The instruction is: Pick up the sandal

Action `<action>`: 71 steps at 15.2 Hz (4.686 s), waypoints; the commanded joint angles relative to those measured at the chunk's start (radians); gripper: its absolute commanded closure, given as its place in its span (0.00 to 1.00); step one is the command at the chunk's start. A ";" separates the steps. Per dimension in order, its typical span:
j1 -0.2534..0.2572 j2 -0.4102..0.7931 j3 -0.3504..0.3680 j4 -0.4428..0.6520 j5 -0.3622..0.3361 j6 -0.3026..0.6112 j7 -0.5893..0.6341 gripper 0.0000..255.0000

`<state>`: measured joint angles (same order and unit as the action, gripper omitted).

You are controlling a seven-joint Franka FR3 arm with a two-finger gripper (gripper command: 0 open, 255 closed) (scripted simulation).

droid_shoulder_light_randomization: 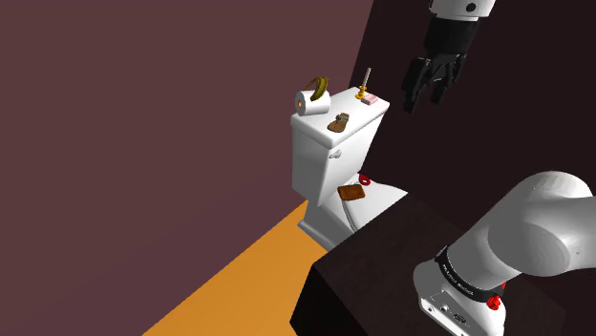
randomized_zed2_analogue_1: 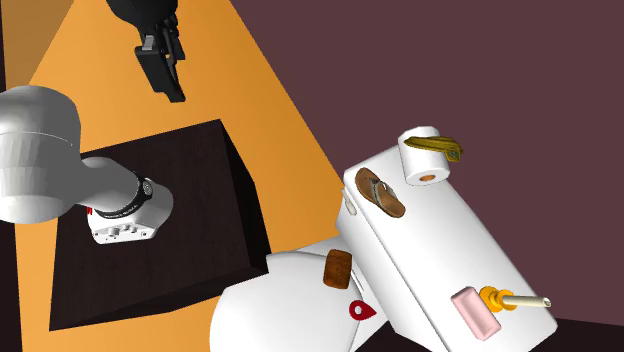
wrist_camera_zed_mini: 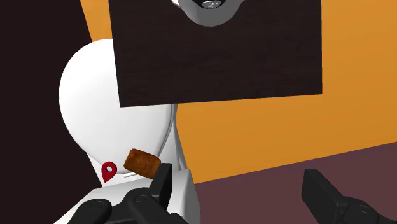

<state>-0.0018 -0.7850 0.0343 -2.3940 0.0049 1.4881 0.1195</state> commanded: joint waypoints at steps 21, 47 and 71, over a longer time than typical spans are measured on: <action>-0.121 0.716 -0.111 0.280 0.056 0.425 0.110 0.00; -0.235 1.325 -0.167 0.740 0.212 0.550 0.134 1.00; -0.233 1.240 -0.177 0.816 0.190 0.392 0.162 1.00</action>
<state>-0.2348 0.4590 -0.1424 -1.5851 0.1963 1.8917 0.2791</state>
